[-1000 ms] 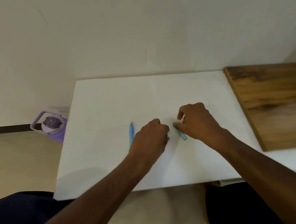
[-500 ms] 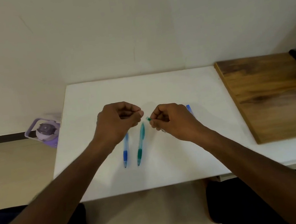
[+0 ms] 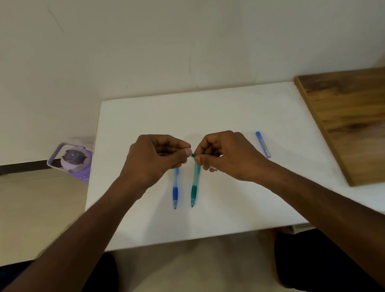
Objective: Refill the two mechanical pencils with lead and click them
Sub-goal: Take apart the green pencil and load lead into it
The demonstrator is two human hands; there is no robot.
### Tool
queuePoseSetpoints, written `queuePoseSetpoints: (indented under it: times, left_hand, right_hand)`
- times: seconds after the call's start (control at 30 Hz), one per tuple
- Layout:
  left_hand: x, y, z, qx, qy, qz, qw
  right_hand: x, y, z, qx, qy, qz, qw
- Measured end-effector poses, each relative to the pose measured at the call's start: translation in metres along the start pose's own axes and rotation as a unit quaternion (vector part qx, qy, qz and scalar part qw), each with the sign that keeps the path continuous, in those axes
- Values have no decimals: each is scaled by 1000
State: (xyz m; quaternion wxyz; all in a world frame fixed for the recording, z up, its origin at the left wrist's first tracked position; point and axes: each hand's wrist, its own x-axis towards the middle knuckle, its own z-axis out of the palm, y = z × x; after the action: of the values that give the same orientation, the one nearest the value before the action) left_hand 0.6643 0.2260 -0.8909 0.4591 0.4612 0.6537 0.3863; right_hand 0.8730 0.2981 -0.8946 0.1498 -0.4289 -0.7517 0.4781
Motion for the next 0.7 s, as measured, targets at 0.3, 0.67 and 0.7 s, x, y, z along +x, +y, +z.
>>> queuePoseSetpoints:
  times: [0.3, 0.67, 0.7]
  left_hand:
    - [2, 2, -7, 78, -66, 31, 994]
    - [-1, -1, -1, 47, -78, 44, 995]
    - [-1, 0, 2, 54, -60, 55, 995]
  right_hand:
    - [-5, 2, -9, -15, -38, -3, 999]
    - [-10, -1, -7, 22, -43, 18, 999]
    - [-8, -1, -7, 19, -30, 23, 999]
